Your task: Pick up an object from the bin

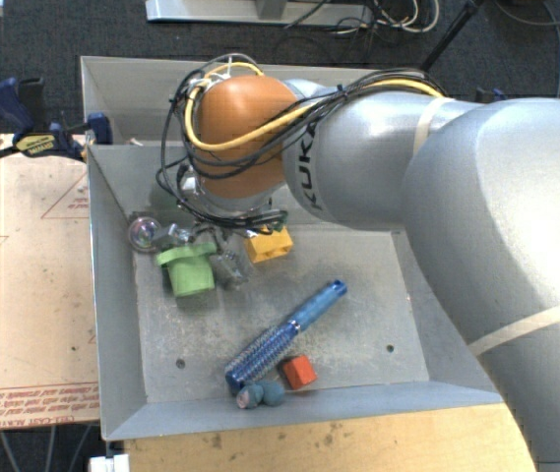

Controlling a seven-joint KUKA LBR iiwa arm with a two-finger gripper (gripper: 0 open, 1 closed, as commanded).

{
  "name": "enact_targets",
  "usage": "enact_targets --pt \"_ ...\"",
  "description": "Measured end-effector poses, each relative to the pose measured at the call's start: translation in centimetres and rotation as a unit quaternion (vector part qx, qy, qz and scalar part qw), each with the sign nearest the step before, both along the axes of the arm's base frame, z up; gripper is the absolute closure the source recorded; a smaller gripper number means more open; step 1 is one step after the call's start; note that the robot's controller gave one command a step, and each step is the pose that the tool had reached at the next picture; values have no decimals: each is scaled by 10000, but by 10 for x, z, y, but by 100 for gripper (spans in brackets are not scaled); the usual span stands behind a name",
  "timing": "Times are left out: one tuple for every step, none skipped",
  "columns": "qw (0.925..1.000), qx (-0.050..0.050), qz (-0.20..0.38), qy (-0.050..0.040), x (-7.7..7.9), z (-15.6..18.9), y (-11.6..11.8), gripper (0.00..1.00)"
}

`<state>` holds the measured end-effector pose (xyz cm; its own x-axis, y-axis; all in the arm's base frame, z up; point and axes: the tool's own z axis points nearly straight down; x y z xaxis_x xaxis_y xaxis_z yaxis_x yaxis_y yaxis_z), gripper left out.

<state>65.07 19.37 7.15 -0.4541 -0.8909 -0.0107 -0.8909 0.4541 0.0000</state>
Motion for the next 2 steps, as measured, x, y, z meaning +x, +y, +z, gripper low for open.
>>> enact_targets --pt "10000 6 -3 -11 1 2 0 100" --pt "10000 -23 -7 -15 3 48 1 100"
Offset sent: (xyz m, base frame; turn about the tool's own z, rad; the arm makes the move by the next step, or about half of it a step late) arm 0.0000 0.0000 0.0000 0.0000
